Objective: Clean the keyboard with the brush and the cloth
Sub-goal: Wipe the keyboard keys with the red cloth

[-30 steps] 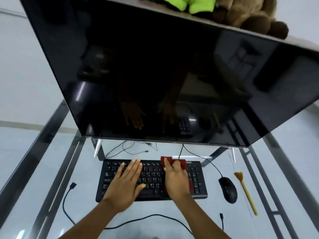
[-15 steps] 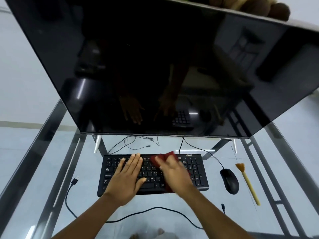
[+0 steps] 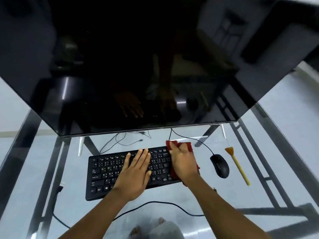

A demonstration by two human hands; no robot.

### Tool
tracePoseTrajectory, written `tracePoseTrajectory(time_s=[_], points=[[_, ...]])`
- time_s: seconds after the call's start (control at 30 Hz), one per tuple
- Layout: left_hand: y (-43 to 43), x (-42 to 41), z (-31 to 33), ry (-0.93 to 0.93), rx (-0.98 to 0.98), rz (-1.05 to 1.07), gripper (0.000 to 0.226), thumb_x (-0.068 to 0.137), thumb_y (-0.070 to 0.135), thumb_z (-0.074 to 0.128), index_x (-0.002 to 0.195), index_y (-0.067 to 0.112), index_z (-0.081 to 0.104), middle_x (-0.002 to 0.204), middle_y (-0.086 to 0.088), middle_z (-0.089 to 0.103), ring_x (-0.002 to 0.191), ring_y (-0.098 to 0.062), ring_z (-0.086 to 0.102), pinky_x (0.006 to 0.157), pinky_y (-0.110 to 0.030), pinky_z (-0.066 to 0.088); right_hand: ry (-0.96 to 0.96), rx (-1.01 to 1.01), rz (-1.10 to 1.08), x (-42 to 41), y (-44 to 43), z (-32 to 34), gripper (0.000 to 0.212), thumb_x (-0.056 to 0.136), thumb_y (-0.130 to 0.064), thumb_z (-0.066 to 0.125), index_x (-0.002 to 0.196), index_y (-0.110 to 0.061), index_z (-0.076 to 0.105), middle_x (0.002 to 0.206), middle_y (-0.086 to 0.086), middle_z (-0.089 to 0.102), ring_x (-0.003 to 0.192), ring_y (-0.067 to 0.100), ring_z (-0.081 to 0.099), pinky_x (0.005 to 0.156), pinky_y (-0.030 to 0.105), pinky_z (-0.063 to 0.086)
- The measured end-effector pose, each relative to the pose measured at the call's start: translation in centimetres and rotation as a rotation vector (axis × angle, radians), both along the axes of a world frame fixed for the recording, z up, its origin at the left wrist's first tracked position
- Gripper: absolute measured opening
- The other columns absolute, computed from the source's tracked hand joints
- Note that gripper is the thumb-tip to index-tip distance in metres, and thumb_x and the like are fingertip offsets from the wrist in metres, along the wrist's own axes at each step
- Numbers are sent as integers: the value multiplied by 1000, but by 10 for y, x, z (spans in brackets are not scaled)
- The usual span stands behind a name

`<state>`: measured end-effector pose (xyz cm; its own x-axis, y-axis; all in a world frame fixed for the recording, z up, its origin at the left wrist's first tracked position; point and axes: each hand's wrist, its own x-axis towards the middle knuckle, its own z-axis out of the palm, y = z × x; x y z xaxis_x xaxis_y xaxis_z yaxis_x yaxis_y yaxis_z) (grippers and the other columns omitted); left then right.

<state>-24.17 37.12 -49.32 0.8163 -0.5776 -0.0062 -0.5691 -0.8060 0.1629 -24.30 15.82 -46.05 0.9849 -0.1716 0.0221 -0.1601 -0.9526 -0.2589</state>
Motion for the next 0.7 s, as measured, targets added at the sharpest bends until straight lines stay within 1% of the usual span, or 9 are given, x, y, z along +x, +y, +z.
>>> tracePoseTrajectory(time_s=[0.1,0.17,0.2,0.27,0.33,0.43,0.53,0.6,0.7], points=[[-1,-3,-7,28,11,-10,60,100,43,20,150,11,24,159,-4,18,148,-20,7,114,-48,4,-16,-44,320,-17,21,-4,42,95,-37,51,134,-23,50,93,12,58,57,27,59,58,33,57],[1,0,-6,29,20,-29,60,100,44,20,151,11,23,160,-4,16,148,-19,6,115,-46,2,-6,-104,393,-16,4,-7,43,92,-35,56,133,-27,49,90,11,58,53,26,58,46,31,55],[2,0,-5,24,19,-35,61,100,45,19,151,12,21,160,-3,14,148,-18,4,115,-46,0,-10,-123,311,-10,-9,-8,42,92,-31,57,133,-26,50,91,12,59,53,27,59,45,33,55],[2,0,-5,34,4,-32,61,100,45,18,152,14,16,161,-1,9,148,-16,-1,115,-45,-3,-1,-142,46,3,-33,-3,38,96,-27,43,134,-23,47,100,15,59,65,31,63,58,38,58],[0,-1,-5,50,-15,-24,62,99,45,17,153,15,12,161,1,3,148,-14,-7,116,-45,-6,27,-152,-76,5,-32,-5,39,98,-25,35,136,-21,45,103,16,58,72,31,63,67,37,56],[0,-1,-6,66,-34,-12,63,99,46,17,153,15,11,161,1,2,147,-13,-9,116,-44,-7,-37,-89,141,-11,10,-10,41,95,-26,54,135,-20,50,95,14,59,58,27,58,58,34,53],[0,0,-5,75,-39,-27,63,99,47,14,153,15,8,161,2,-1,147,-12,-11,116,-44,-9,-31,-95,381,-22,6,-17,40,96,-36,45,135,-26,51,90,9,58,54,21,55,57,32,56],[1,0,-4,69,-43,-26,63,99,48,14,153,16,9,161,2,-1,147,-12,-10,116,-43,-9,-32,-74,163,-15,-18,-10,42,99,-39,35,138,-30,47,99,11,57,60,28,59,61,39,58],[0,-1,-6,60,-29,-19,63,99,47,15,153,15,10,161,1,1,147,-13,-9,116,-44,-6,37,-15,-108,-17,-36,-9,44,102,-32,36,146,-30,35,118,15,51,81,33,62,82,40,54]])
